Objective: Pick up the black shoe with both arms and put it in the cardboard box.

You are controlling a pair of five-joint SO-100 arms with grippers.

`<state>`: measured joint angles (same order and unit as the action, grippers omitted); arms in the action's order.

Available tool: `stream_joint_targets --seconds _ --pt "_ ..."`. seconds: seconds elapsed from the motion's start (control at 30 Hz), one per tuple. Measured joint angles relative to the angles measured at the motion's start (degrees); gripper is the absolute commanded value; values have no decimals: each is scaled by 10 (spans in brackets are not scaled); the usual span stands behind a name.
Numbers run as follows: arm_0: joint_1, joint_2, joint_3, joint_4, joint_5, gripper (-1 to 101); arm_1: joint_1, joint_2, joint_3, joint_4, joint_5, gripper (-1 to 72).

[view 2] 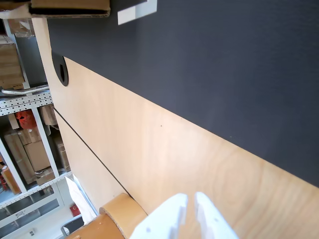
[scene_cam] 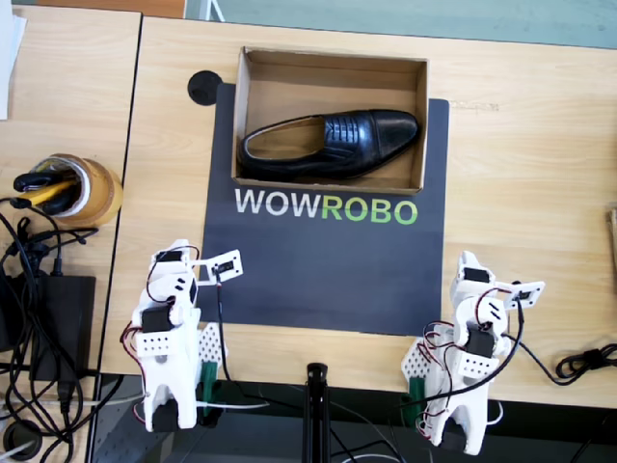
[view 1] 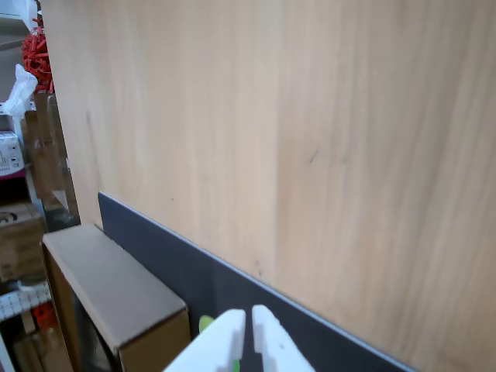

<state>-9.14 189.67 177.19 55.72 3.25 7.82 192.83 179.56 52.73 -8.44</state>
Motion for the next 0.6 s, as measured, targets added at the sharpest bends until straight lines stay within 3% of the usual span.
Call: stream_joint_targets --seconds 0.4,0.6 --pt "0 0 0 0 0 -1 5 0 0 0 0 -1" --pt "0 0 0 0 0 -1 -26 0 0 9 -46 -1"
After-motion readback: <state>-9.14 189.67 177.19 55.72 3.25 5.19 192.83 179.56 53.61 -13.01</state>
